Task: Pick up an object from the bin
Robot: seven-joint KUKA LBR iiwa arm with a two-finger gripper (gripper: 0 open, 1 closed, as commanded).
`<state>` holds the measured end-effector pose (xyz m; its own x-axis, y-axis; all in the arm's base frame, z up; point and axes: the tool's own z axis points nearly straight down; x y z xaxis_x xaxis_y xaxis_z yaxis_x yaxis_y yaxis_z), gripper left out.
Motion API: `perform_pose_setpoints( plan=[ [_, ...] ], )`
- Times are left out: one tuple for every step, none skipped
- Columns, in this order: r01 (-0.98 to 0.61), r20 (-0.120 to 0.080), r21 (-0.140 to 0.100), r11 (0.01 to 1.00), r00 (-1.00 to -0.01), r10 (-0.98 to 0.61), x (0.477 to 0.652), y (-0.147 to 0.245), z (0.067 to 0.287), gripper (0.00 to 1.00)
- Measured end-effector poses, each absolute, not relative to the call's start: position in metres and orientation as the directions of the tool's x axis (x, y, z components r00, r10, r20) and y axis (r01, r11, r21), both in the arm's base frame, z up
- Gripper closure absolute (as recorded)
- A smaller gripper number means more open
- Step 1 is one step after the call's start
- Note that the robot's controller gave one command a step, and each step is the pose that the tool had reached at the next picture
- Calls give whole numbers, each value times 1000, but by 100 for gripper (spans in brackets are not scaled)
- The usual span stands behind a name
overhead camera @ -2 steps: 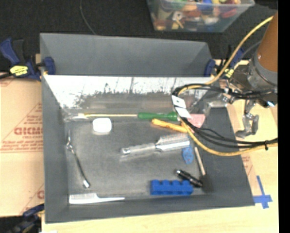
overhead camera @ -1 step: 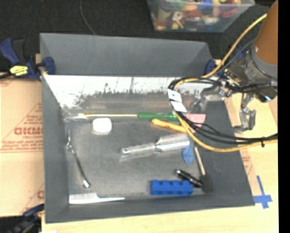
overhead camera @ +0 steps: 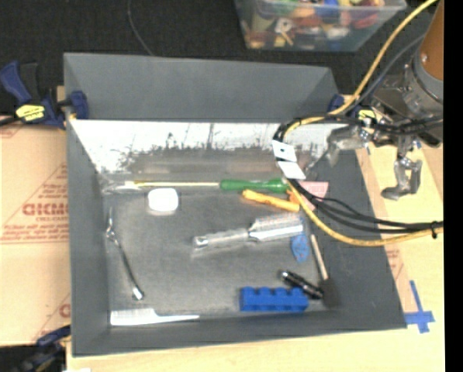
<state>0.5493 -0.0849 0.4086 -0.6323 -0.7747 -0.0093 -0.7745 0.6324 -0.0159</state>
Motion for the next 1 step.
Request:
perform_pose_setpoints(
  plan=[
    [-787, -10, -19, 617, -617, -787, 532, -79, 439, 0]
  ],
)
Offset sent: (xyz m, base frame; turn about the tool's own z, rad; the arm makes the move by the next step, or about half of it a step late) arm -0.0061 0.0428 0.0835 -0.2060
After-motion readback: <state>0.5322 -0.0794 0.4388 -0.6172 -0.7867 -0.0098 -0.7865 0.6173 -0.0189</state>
